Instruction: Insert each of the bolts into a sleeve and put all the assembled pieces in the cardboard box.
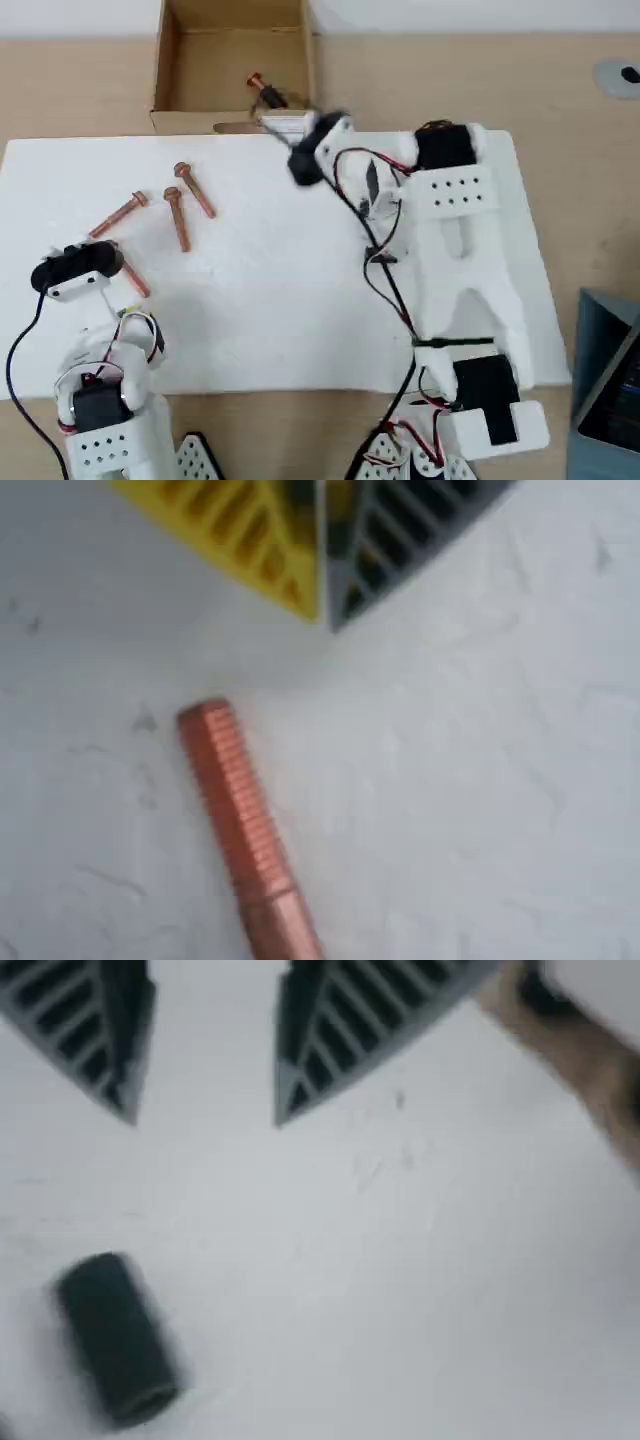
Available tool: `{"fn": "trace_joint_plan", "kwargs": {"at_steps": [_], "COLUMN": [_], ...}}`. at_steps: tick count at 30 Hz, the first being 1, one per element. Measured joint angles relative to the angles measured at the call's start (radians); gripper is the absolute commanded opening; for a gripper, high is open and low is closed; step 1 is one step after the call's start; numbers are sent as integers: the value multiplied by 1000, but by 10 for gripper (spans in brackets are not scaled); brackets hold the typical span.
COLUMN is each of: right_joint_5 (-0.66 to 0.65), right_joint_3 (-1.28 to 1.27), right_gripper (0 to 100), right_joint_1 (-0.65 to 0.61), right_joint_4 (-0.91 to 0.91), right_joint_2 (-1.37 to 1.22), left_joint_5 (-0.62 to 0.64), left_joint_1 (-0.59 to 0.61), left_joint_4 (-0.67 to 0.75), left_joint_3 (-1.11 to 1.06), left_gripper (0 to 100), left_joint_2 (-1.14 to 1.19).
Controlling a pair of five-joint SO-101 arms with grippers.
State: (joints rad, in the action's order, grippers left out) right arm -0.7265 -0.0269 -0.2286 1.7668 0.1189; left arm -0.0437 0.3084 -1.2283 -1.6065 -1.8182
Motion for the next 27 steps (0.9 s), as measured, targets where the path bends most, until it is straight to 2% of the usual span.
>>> {"fn": "trace_joint_plan", "kwargs": {"at_steps": [5, 10, 27], "right_joint_5": [-137, -230, -304], "right_joint_3": [-138, -247, -439], "right_gripper": [118, 189, 189], "right_joint_1": [40, 48, 48], "right_joint_4": [-74, -155, -437], "right_joint_2": [0, 0, 0], "left_joint_5": [0, 0, 0], "left_joint_1": [0, 0, 0], "left_joint_4": [0, 0, 0], "left_joint_3": [0, 0, 0], "left_gripper": [4, 4, 4], "left_joint_2": [0, 0, 0]}}
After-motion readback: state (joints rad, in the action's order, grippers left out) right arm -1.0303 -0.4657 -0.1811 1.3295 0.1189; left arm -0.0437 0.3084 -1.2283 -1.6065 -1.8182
